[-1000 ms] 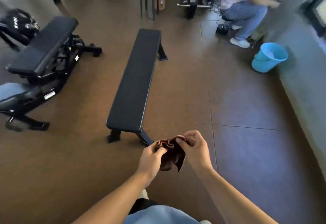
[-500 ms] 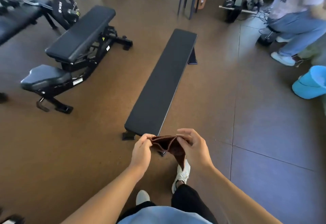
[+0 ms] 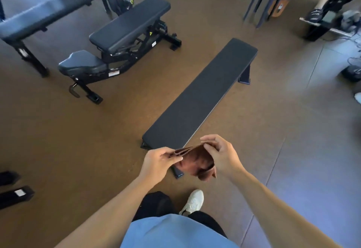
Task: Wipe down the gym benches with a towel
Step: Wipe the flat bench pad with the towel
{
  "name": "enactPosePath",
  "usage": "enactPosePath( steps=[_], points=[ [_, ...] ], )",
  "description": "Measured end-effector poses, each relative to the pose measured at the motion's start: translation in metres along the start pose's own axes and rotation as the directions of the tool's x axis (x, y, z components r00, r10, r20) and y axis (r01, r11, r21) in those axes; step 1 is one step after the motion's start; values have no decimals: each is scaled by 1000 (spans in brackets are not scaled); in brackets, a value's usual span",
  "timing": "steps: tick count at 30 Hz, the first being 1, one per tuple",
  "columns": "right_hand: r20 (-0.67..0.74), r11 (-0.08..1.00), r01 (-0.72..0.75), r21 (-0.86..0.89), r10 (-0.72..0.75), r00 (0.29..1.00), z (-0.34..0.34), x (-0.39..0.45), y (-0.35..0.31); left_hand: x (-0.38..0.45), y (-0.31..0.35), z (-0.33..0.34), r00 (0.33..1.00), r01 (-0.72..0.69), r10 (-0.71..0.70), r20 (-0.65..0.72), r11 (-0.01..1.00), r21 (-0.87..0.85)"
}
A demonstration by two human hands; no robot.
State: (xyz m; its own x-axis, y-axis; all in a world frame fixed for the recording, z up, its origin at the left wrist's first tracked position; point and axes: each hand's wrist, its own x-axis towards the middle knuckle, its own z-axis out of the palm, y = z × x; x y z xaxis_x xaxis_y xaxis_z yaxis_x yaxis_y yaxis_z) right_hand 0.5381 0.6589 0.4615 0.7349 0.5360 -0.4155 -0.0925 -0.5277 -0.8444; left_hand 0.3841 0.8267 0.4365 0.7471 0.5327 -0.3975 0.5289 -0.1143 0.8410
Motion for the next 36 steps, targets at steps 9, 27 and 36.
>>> enactPosePath(
  steps=[9,27,36],
  points=[
    [80,992,-52,-119,61,995,21,66,-8,55,-4,-33,998,-56,54,20,988,145],
    [325,962,187,-198,-115,939,132,205,-111,133,-37,-143,934,-27,66,-351,993,114],
    [519,919,107,-378,114,847,127,267,11,141,-96,-21,881,312,-324,-345,946,-90]
  ],
)
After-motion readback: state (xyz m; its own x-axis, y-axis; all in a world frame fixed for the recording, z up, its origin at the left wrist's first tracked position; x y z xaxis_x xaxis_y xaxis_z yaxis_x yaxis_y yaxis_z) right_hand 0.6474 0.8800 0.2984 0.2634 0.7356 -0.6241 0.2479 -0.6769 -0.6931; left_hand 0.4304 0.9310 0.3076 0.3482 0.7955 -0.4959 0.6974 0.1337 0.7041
